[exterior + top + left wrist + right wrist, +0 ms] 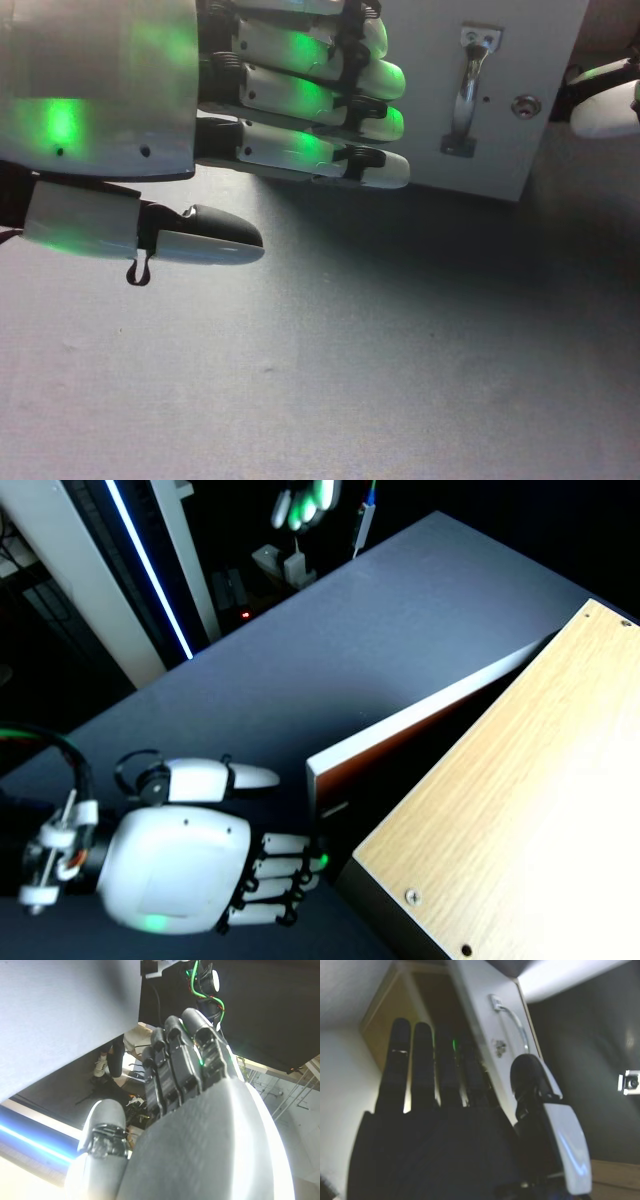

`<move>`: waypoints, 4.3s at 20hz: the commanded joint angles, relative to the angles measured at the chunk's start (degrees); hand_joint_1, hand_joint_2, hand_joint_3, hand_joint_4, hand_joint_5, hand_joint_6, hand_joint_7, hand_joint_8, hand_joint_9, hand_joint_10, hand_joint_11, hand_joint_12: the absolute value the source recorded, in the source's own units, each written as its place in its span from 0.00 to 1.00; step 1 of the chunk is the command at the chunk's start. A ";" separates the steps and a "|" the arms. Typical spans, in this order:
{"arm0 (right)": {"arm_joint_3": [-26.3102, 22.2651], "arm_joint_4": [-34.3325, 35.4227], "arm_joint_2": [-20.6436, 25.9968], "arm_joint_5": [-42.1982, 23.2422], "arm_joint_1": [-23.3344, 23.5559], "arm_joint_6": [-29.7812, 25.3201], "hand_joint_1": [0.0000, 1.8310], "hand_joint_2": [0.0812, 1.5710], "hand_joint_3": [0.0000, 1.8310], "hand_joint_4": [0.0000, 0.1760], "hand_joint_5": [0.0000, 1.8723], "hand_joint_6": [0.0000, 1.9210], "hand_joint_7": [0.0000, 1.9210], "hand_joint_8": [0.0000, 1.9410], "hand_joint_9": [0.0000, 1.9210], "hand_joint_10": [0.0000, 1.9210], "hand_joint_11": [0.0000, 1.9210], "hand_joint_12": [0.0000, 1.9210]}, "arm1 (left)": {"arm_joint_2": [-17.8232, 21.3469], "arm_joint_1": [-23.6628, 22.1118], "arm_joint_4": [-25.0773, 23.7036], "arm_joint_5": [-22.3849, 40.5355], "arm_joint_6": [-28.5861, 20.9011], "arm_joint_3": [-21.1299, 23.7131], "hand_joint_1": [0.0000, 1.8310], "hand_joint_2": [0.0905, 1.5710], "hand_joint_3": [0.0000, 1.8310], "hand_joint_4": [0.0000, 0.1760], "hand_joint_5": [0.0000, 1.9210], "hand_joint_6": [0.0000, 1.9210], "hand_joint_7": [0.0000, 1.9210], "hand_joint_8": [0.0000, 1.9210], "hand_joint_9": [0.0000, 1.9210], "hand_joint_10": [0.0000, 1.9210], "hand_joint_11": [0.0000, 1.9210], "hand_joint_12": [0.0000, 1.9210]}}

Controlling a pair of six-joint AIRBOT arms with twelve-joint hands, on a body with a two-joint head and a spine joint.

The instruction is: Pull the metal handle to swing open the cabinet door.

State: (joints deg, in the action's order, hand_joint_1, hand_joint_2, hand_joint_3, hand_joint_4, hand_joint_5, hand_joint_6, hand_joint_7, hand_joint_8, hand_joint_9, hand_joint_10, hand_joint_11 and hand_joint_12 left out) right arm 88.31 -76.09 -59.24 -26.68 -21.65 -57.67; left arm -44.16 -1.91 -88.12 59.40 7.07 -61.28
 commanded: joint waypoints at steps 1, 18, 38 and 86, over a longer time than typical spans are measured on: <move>-0.25 3.02 0.67 -1.57 0.95 -0.59 0.00 0.95 0.00 0.00 0.12 0.00 0.12 0.00 0.11 0.00 0.00 0.35 | 0.31 -0.59 5.46 1.19 0.31 0.19 0.00 1.00 0.02 0.00 0.20 0.00 0.22 0.00 0.20 0.00 0.01 0.46; -1.14 4.19 1.00 -16.05 0.95 -0.46 0.00 0.95 0.00 0.00 0.11 0.00 0.11 0.00 0.11 0.00 0.00 0.34 | 0.31 -0.59 5.46 1.19 0.31 0.19 0.00 1.00 0.02 0.00 0.20 0.00 0.21 0.00 0.20 0.00 0.00 0.46; -4.29 9.10 -0.32 -25.79 1.37 32.49 0.00 0.95 0.00 0.00 0.12 0.00 0.12 0.00 0.12 0.00 0.00 0.36 | 0.31 -0.59 5.46 1.19 0.32 0.19 0.00 1.00 0.02 0.00 0.19 0.00 0.21 0.00 0.19 0.00 0.00 0.45; -10.58 18.64 -6.53 -36.56 -0.25 57.38 0.00 0.96 0.00 0.00 0.10 0.00 0.11 0.00 0.10 0.00 0.00 0.32 | 0.31 -0.58 5.46 1.19 0.32 0.19 0.05 1.00 0.01 0.00 0.19 0.00 0.21 0.00 0.20 0.00 0.00 0.46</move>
State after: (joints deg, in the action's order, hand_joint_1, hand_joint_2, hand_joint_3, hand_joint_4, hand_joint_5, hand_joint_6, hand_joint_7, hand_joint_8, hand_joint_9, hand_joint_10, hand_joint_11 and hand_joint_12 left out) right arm 77.93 -62.50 -65.95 -58.85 -22.13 -0.12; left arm -44.16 -1.91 -88.14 59.40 7.07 -61.28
